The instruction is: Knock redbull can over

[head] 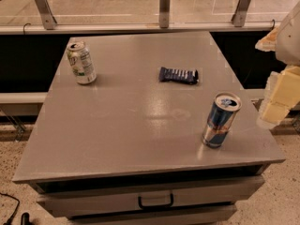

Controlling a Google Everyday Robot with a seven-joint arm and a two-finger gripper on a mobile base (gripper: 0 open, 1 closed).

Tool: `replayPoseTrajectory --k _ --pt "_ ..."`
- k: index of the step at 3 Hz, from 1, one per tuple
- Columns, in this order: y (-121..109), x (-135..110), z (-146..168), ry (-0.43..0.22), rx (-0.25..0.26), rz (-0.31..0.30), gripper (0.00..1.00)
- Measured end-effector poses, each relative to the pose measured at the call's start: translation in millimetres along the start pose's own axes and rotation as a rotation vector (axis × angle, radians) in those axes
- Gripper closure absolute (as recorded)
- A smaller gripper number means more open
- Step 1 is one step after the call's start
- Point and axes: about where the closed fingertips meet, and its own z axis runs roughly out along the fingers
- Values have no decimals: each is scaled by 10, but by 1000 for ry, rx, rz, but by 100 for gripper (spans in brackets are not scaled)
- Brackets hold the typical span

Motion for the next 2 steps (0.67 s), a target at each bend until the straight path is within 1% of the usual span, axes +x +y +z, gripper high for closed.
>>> replayPoseTrajectory --k 1,2 --pt "0 -1 -1 0 1 0 0" --pt "18 -13 50 -45 11 10 0"
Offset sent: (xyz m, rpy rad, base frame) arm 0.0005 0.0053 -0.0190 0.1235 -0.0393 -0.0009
